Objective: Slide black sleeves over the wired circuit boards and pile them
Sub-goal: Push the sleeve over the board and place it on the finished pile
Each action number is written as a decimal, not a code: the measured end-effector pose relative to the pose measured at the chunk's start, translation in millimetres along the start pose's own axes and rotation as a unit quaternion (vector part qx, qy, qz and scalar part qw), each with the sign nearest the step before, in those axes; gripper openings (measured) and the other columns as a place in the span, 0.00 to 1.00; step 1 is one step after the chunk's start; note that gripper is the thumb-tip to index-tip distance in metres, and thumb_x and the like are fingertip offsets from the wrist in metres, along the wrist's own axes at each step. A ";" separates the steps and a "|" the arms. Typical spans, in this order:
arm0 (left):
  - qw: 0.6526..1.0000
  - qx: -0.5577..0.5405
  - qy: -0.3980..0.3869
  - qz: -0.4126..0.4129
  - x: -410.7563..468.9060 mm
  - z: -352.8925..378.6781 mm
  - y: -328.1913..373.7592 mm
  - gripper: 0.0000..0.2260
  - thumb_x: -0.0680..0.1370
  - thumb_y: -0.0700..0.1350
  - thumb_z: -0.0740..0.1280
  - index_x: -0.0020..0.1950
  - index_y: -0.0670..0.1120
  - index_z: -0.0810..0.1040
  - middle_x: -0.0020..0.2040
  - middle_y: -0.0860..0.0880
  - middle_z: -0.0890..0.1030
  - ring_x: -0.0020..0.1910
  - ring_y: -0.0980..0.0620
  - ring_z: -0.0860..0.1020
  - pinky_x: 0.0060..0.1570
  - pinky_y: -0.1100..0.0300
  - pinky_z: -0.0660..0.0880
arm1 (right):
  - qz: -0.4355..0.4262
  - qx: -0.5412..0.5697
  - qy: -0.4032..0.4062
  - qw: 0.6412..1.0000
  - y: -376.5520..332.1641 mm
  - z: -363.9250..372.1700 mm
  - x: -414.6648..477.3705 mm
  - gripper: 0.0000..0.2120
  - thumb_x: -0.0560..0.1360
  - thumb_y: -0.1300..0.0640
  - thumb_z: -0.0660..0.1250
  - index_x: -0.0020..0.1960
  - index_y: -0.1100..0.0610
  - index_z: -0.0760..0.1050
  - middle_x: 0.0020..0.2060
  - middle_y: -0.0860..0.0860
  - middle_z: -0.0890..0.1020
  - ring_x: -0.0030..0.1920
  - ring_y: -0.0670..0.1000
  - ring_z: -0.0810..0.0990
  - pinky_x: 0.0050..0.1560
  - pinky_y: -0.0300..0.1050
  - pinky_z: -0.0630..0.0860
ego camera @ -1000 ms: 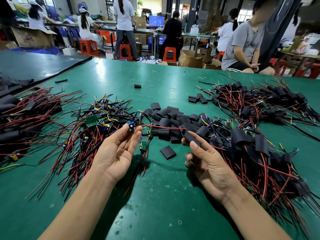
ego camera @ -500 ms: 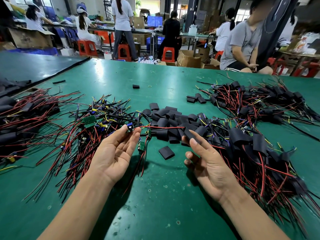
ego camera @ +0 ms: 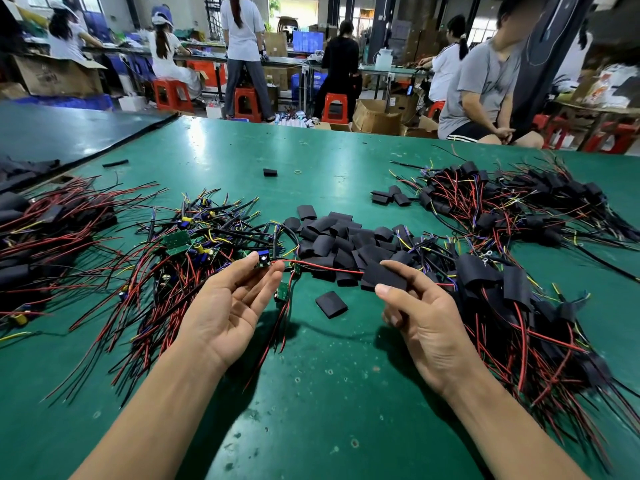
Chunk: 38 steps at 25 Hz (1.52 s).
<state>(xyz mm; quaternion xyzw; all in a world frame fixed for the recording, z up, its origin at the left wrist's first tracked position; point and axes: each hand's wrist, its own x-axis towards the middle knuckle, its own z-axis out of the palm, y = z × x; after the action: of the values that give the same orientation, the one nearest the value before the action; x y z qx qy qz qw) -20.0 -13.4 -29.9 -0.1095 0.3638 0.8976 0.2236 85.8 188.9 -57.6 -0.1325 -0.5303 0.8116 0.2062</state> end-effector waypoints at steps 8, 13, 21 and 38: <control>1.000 0.016 -0.015 -0.016 -2.7 3.8 -5.3 0.04 0.76 0.37 0.69 0.48 0.36 0.78 0.44 0.36 0.84 0.42 0.44 0.86 0.39 0.58 0.83 | 0.034 -0.005 -0.061 0.998 1.3 3.6 -4.7 0.26 0.61 0.60 0.77 0.59 0.59 0.80 0.32 0.48 0.80 0.27 0.45 0.69 0.31 0.36 0.70; 0.995 0.066 -0.028 -0.065 -9.3 11.4 -18.5 0.07 0.73 0.39 0.71 0.48 0.37 0.80 0.45 0.36 0.85 0.38 0.46 0.86 0.35 0.60 0.83 | 0.055 0.032 -0.066 0.996 2.2 8.8 -7.9 0.22 0.61 0.58 0.77 0.56 0.58 0.83 0.26 0.49 0.72 0.26 0.46 0.67 0.33 0.38 0.69; 0.989 0.096 -0.032 -0.107 -11.1 12.7 -33.5 0.04 0.66 0.39 0.74 0.33 0.39 0.85 0.42 0.39 0.86 0.35 0.49 0.85 0.33 0.60 0.82 | 0.070 0.140 -0.104 0.982 -2.4 17.9 -13.2 0.15 0.65 0.58 0.75 0.52 0.55 0.85 0.31 0.52 0.77 0.29 0.47 0.76 0.35 0.37 0.77; 0.971 0.191 -0.025 -0.144 -4.1 7.4 -34.8 0.21 0.81 0.57 0.61 0.43 0.39 0.73 0.34 0.38 0.83 0.34 0.42 0.85 0.27 0.56 0.80 | 0.079 0.129 -0.047 0.987 -3.1 18.5 -12.2 0.11 0.64 0.51 0.76 0.44 0.56 0.86 0.34 0.52 0.83 0.29 0.48 0.81 0.35 0.40 0.80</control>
<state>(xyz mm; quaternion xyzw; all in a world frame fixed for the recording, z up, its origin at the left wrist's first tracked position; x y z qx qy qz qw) 0.1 12.7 -44.2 -0.0937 0.5027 0.7724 0.3767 89.1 169.2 -47.3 -0.1075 -0.4181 0.8924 0.1314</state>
